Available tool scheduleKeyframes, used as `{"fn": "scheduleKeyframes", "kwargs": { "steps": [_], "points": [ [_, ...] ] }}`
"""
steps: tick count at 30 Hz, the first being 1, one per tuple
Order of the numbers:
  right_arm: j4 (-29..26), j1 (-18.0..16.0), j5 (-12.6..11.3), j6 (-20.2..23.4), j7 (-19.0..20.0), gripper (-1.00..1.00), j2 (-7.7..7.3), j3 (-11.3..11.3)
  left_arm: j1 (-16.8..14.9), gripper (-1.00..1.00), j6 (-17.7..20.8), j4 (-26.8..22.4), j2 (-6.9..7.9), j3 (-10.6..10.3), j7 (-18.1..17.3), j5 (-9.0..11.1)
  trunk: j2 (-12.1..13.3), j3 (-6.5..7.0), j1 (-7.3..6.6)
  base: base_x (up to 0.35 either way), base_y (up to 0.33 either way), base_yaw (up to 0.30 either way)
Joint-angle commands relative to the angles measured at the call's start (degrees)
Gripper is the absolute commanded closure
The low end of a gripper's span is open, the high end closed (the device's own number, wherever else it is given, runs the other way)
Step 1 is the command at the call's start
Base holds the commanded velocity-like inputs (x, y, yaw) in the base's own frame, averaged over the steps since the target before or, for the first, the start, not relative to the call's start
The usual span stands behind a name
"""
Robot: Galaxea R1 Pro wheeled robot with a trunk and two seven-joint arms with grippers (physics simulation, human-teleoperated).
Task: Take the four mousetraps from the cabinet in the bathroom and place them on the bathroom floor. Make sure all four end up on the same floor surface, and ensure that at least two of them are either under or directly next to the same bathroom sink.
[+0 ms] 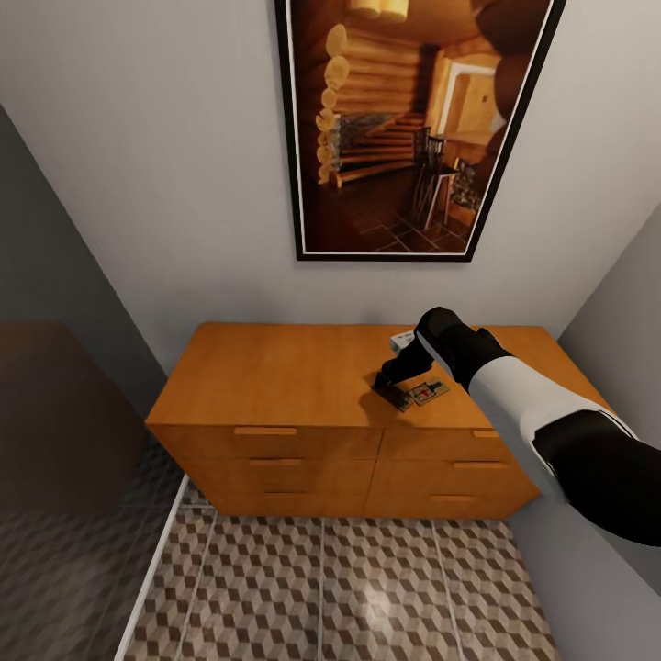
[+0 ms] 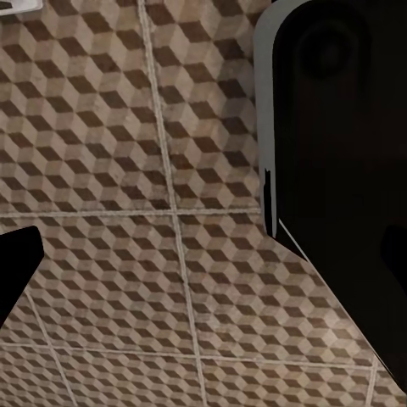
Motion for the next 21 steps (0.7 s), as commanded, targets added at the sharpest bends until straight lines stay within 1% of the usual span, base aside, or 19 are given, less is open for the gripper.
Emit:
{"fn": "scheduleKeyframes", "kwargs": {
  "steps": [1,21],
  "points": [
    [0.0,-0.1,0.2,0.1,0.3,-1.00,-0.03,0.3,-0.1,-1.00,-0.3,0.2,-0.04,-0.5,0.0,0.4,-0.1,-0.10,0.03,0.000,0.000,0.000],
    [0.0,-0.1,0.2,0.1,0.3,-1.00,0.06,0.3,-0.1,-1.00,-0.3,0.2,-0.04,-0.5,0.0,0.4,-0.1,-0.10,0.03,0.000,0.000,0.000]
  ]
}}
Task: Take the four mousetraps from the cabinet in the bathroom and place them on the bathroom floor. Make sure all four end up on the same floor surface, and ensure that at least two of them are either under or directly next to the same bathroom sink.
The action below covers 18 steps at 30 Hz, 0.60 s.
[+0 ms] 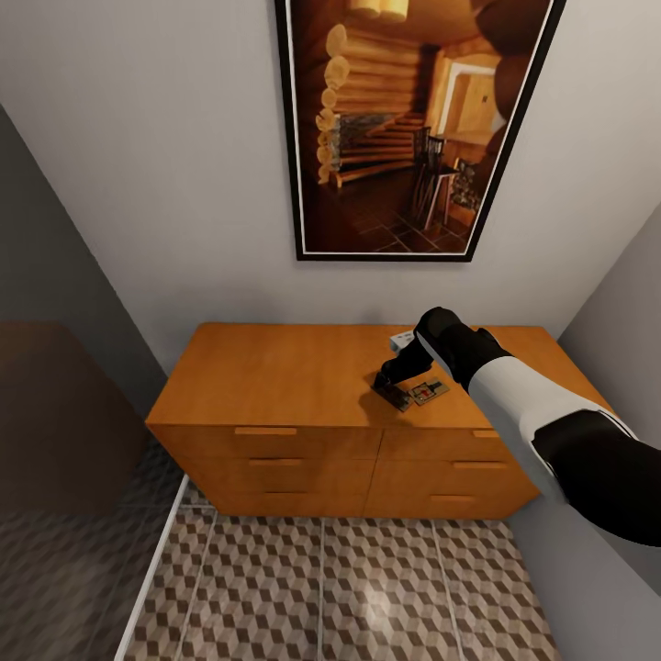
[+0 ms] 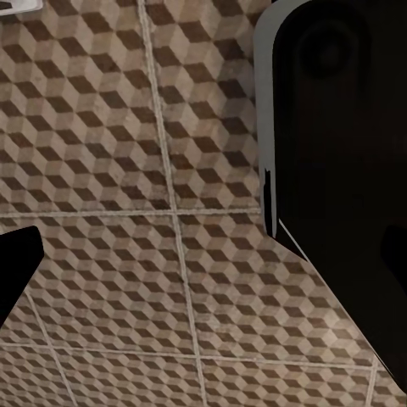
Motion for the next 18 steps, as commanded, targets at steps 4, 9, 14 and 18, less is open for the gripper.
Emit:
{"fn": "scheduleKeyframes", "kwargs": {
  "steps": [4,9,14,18],
  "points": [
    [0.0,-0.1,0.2,0.1,0.3,-1.00,-0.02,0.3,-0.1,-1.00,-0.3,0.2,-0.04,-0.5,0.0,0.4,-0.1,-0.10,0.03,0.000,0.000,0.000],
    [0.0,-0.1,0.2,0.1,0.3,-1.00,-0.02,0.3,-0.1,-1.00,-0.3,0.2,-0.04,-0.5,0.0,0.4,-0.1,-0.10,0.03,0.000,0.000,0.000],
    [0.0,-0.1,0.2,0.1,0.3,-1.00,-0.02,0.3,-0.1,-1.00,-0.3,0.2,-0.04,-0.5,0.0,0.4,-0.1,-0.10,0.03,0.000,-0.001,0.000],
    [0.0,-0.1,0.2,0.1,0.3,-1.00,-0.02,0.3,-0.1,-1.00,-0.3,0.2,-0.04,-0.5,0.0,0.4,-0.1,-0.10,0.03,0.000,-0.053,0.000]
  ]
}}
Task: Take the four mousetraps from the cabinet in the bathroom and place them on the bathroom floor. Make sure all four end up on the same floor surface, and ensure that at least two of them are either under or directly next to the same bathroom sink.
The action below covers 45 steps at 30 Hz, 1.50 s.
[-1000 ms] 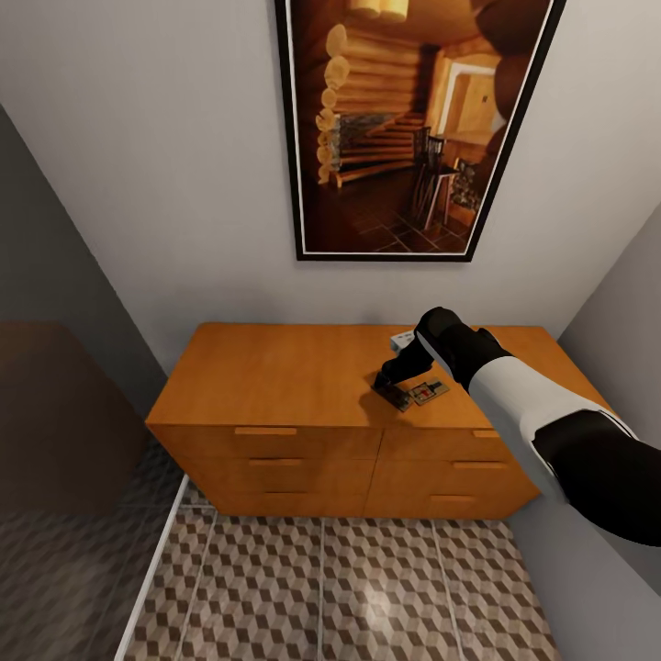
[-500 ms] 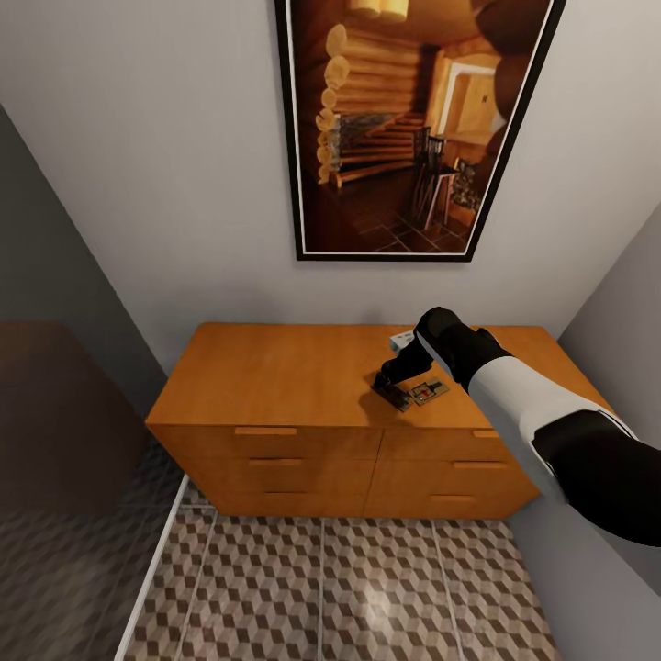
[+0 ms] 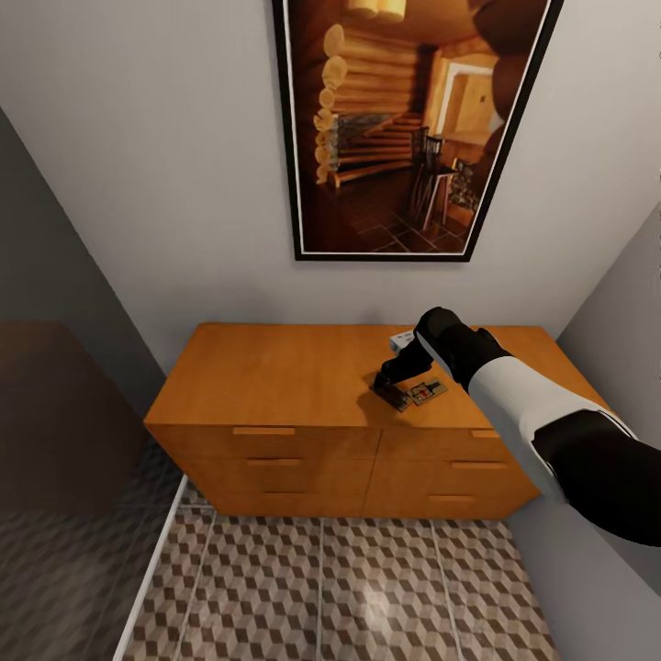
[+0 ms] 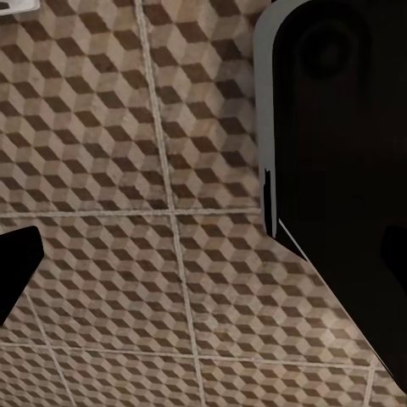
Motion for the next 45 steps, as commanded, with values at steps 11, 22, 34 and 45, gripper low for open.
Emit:
{"fn": "scheduleKeyframes", "kwargs": {
  "steps": [11,22,34,45],
  "points": [
    [0.0,-0.1,0.2,0.1,0.3,-1.00,-0.03,0.3,-0.1,-1.00,-0.3,0.2,-0.04,-0.5,0.0,0.4,-0.1,-0.10,0.03,0.000,-0.045,0.000],
    [0.0,-0.1,0.2,0.1,0.3,-1.00,-0.03,0.3,0.0,-1.00,-0.3,0.2,-0.02,-0.4,0.0,0.4,-0.1,-0.10,0.03,0.000,-0.003,0.000],
    [0.0,-0.1,0.2,0.1,0.3,-1.00,-0.02,0.3,-0.1,-1.00,-0.3,0.2,-0.04,-0.4,0.0,0.4,-0.1,-0.10,0.03,0.036,0.000,0.000],
    [0.0,-0.1,0.2,0.1,0.3,-1.00,0.02,0.3,-0.1,-1.00,-0.3,0.2,-0.04,-0.4,0.0,0.4,-0.1,-0.10,0.03,0.010,0.000,0.000]
  ]
}}
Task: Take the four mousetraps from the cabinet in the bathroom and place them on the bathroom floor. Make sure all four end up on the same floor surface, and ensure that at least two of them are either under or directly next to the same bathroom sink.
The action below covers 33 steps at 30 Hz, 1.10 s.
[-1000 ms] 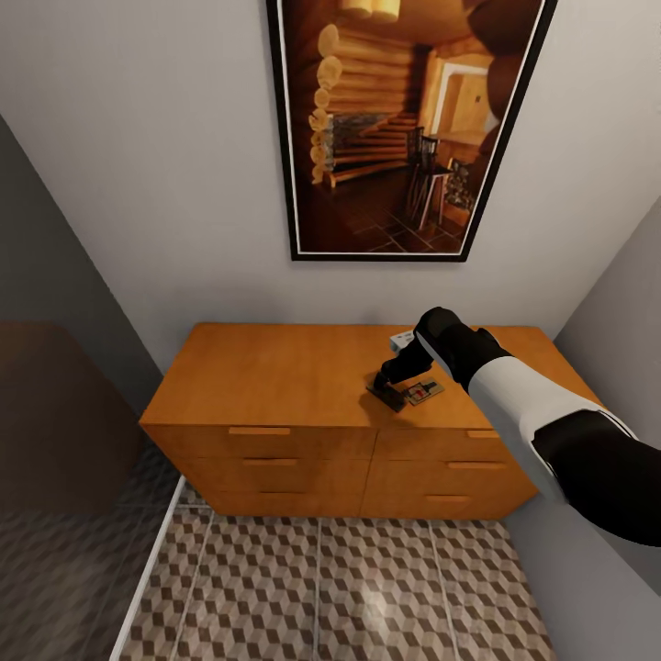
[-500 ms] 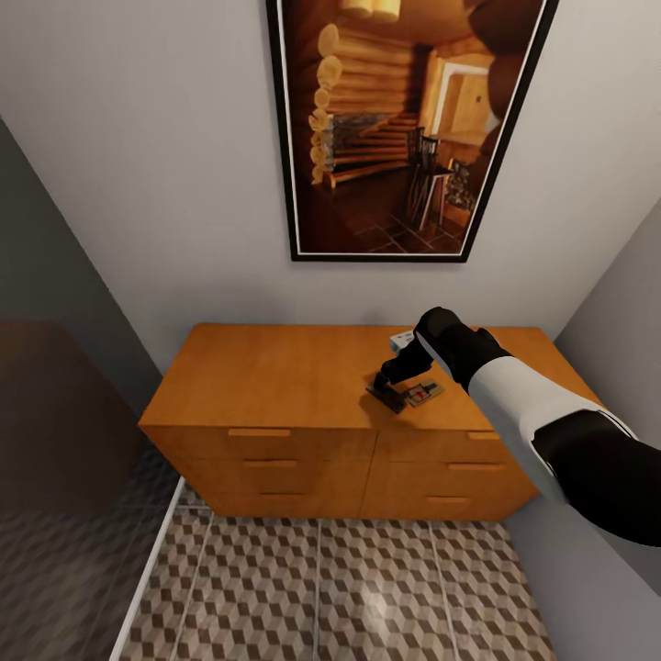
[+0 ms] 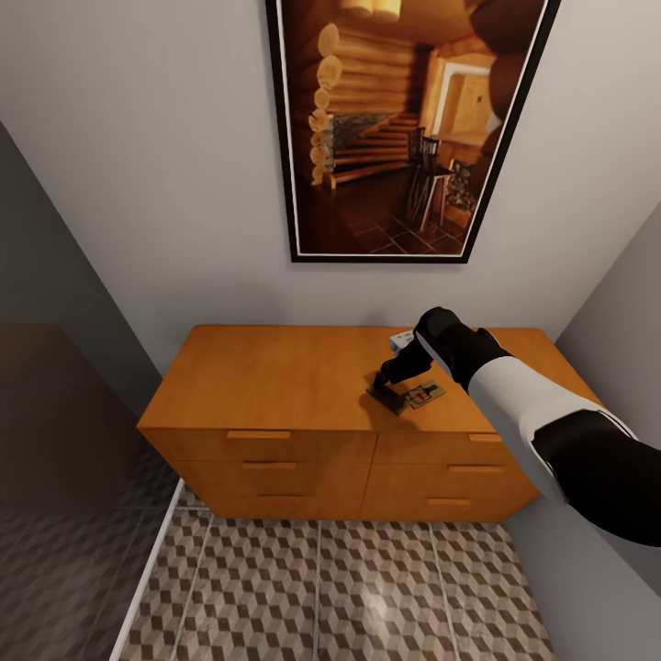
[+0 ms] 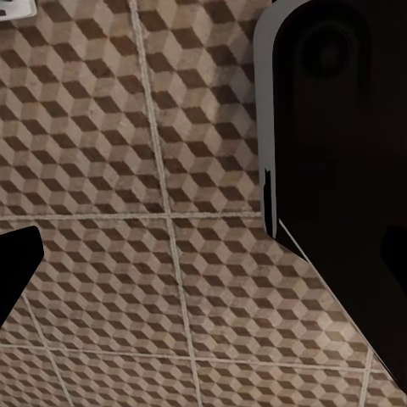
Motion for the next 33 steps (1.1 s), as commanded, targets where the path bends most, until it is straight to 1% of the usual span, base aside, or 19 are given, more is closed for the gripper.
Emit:
{"fn": "scheduleKeyframes", "kwargs": {
  "steps": [1,33],
  "points": [
    [0.0,-0.1,0.2,0.1,0.3,-1.00,-0.02,0.3,-0.1,-1.00,-0.3,0.2,-0.02,-0.5,0.0,0.4,-0.1,-0.10,0.03,0.002,0.000,0.000],
    [0.0,-0.1,0.2,0.1,0.3,-1.00,0.00,0.3,0.0,-1.00,-0.3,0.2,-0.04,-0.5,0.0,0.4,-0.1,-0.10,0.03,0.021,0.003,0.000]
  ]
}}
